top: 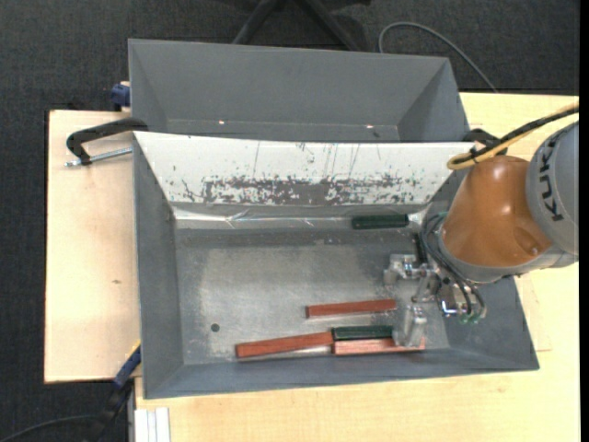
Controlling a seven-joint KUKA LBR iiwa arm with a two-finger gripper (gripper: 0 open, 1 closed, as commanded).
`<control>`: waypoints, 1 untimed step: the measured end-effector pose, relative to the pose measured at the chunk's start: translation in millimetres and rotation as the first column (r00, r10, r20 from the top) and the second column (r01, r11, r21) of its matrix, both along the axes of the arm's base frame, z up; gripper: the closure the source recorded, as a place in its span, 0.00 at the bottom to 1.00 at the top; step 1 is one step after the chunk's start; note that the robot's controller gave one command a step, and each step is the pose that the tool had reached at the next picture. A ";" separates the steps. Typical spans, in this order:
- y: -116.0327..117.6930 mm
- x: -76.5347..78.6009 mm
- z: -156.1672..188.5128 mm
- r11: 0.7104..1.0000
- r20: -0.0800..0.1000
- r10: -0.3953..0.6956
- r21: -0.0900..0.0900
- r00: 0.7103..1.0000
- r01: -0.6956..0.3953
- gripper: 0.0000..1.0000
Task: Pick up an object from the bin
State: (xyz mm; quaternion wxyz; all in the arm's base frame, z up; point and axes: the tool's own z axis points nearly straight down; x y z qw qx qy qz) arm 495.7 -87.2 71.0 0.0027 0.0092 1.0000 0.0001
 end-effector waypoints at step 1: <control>-4.5 -0.6 -0.2 0.998 -0.001 -0.063 0.001 0.998 0.063 0.00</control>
Offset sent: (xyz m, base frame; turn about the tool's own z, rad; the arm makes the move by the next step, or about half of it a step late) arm -0.0019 -0.0057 -0.0010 0.0642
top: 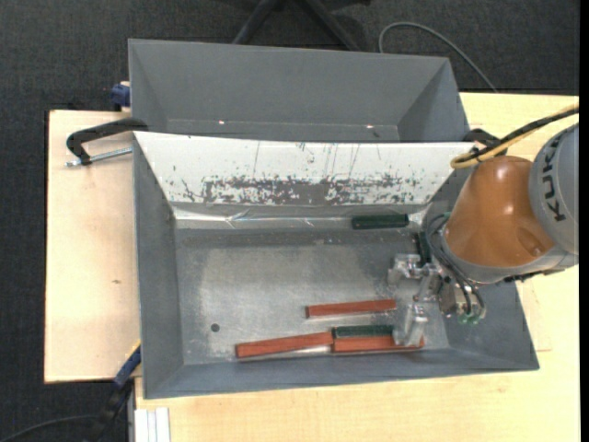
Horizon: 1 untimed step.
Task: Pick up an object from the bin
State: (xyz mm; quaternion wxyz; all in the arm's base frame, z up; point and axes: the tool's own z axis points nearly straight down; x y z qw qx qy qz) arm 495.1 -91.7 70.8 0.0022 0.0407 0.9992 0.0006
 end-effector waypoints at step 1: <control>-56.4 15.3 0.5 0.995 0.003 -0.097 -0.001 0.995 0.097 0.00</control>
Offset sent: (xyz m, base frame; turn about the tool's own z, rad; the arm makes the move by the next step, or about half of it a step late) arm 0.0134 -0.0548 -0.0008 0.0931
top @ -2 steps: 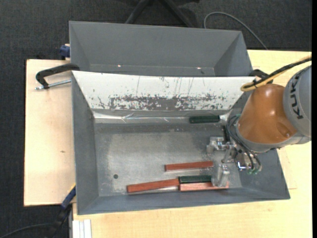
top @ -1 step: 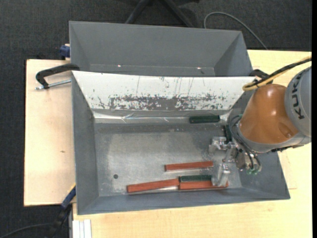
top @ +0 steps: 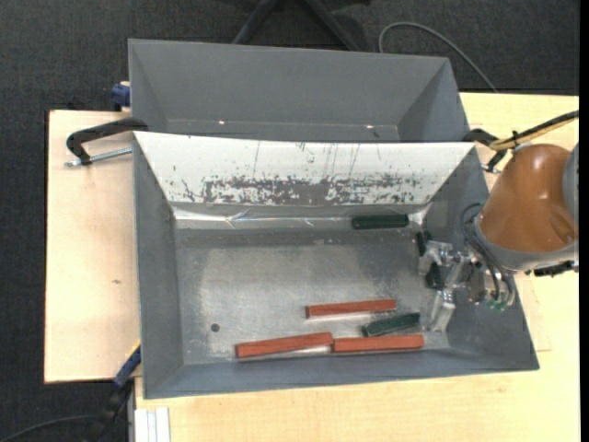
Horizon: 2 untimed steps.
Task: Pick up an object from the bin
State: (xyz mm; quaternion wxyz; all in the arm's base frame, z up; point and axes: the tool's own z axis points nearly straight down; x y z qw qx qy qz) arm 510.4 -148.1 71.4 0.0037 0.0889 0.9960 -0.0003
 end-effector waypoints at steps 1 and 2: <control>2.0 13.3 -0.3 1.000 -0.002 0.005 0.002 1.000 -0.005 0.00; 13.9 29.2 0.0 1.000 0.000 0.022 0.001 1.000 -0.022 0.00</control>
Offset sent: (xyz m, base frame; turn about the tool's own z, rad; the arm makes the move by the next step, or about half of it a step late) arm 0.0115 0.0012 -0.0014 -0.0035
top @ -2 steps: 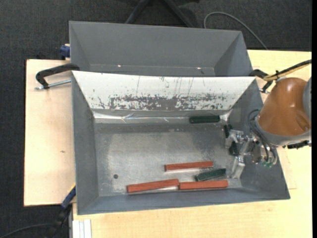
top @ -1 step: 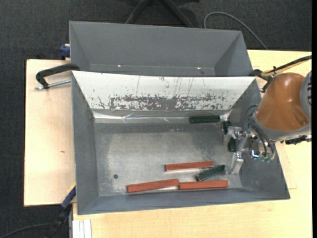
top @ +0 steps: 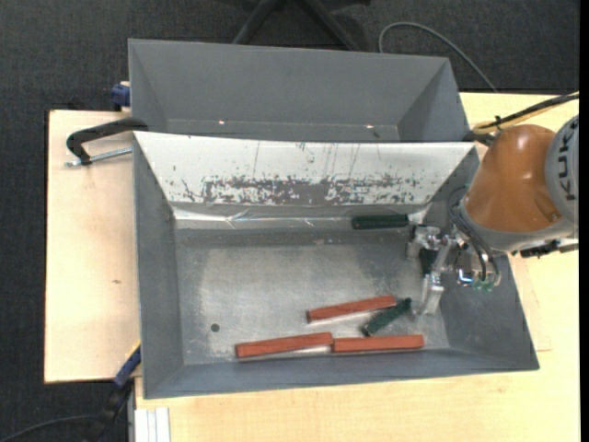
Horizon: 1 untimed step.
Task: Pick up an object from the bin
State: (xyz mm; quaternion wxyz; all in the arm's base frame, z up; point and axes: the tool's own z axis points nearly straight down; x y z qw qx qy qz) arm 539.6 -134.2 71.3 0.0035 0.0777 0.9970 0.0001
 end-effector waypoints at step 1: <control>-18.3 -34.4 -0.3 1.000 -0.006 0.002 0.001 1.000 -0.002 0.00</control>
Offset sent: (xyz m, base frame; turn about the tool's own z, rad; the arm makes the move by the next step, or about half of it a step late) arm -0.0345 -0.0182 -0.0013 -0.0043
